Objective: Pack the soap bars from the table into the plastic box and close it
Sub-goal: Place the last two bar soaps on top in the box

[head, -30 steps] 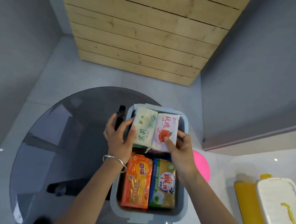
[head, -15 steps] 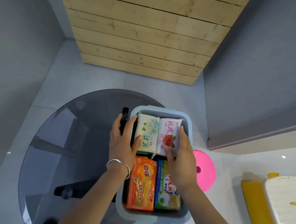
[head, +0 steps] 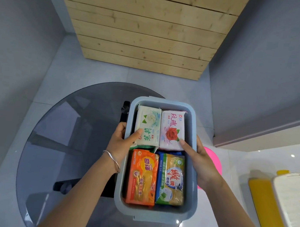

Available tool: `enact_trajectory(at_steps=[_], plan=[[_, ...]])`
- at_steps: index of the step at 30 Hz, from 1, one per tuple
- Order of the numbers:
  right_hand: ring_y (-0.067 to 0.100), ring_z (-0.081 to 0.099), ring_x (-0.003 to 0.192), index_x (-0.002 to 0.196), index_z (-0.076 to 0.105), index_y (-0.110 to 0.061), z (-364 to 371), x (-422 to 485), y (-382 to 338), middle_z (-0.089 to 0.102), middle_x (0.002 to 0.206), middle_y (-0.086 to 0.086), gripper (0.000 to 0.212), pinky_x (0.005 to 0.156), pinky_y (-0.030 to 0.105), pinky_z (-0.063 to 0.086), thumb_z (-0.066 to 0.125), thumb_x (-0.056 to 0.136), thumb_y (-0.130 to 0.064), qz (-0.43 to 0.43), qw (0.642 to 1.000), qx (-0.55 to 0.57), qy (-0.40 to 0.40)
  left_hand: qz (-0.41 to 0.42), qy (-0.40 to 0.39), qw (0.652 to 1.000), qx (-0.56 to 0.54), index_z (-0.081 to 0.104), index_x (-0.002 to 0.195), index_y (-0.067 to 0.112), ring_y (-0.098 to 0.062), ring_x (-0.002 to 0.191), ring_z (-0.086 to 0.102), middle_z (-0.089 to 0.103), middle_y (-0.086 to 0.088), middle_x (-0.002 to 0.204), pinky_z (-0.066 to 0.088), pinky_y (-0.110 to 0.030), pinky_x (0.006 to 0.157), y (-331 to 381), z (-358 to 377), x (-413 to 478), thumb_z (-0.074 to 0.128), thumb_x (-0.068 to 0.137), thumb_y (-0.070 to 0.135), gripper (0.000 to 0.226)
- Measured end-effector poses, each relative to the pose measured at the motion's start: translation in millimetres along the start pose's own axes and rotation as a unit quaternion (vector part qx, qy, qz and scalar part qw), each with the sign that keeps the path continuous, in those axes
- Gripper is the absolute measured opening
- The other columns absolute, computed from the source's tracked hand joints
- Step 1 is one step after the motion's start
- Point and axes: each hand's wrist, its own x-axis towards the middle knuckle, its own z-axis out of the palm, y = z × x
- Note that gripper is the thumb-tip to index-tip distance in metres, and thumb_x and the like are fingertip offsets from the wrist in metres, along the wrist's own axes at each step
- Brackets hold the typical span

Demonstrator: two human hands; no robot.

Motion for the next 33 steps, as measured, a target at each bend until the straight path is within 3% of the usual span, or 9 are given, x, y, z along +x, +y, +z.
enact_trajectory(at_steps=[4,8,15,20,26,33], plan=[[0.020,0.074,0.091,0.124,0.053,-0.046,-4,-7,4,0.076,0.104,-0.002,0.059,0.063,0.032,0.060,0.073,0.069,-0.038,-0.009,0.999,0.034,-0.020,-0.003,-0.020,0.999,-0.047,0.052,0.086,0.021,-0.019,0.080,0.070,0.069,-0.009,0.095,0.057,-0.025,0.057,1,-4,-8,0.068,0.078,0.017,0.019],[0.018,0.074,0.089,0.125,0.054,-0.042,6,-17,0,0.076,0.104,-0.003,0.059,0.061,0.027,0.060,0.073,0.071,-0.031,-0.031,0.999,0.028,-0.027,0.008,-0.020,0.996,-0.086,0.053,0.084,0.021,-0.026,0.087,0.069,0.070,-0.011,0.098,0.058,-0.031,0.062,9,-17,-21,0.071,0.071,0.021,0.023],[0.018,0.072,0.095,0.122,0.056,-0.046,75,-14,-21,0.075,0.109,-0.005,0.053,0.065,0.027,0.060,0.071,0.076,-0.022,-0.055,0.995,0.027,-0.084,0.025,0.020,0.994,-0.101,0.053,0.085,0.020,-0.015,0.074,0.072,0.074,-0.002,0.086,0.055,-0.023,0.051,37,-82,-21,0.071,0.066,0.023,0.026],[0.020,0.073,0.095,0.122,0.056,-0.045,146,-4,-12,0.074,0.110,-0.005,0.052,0.064,0.030,0.060,0.070,0.079,-0.018,-0.037,0.993,0.051,-0.105,0.040,0.051,0.995,-0.074,0.054,0.085,0.019,-0.007,0.065,0.071,0.074,0.006,0.074,0.053,-0.017,0.048,48,-149,-12,0.067,0.078,0.012,0.017],[0.019,0.074,0.090,0.117,0.059,-0.044,209,6,11,0.076,0.105,-0.004,0.053,0.060,0.030,0.059,0.074,0.069,-0.026,-0.017,0.992,0.073,-0.098,0.041,0.059,0.997,-0.034,0.053,0.085,0.015,-0.006,0.066,0.070,0.070,0.000,0.082,0.053,-0.017,0.050,44,-210,9,0.067,0.078,0.010,0.016],[0.017,0.074,0.089,0.117,0.057,-0.045,229,14,29,0.075,0.105,-0.004,0.054,0.060,0.028,0.059,0.073,0.070,-0.026,-0.009,0.995,0.062,-0.073,0.006,0.055,0.998,-0.020,0.053,0.089,0.016,-0.009,0.070,0.070,0.070,-0.001,0.086,0.055,-0.018,0.054,23,-232,25,0.068,0.078,0.014,0.019]])
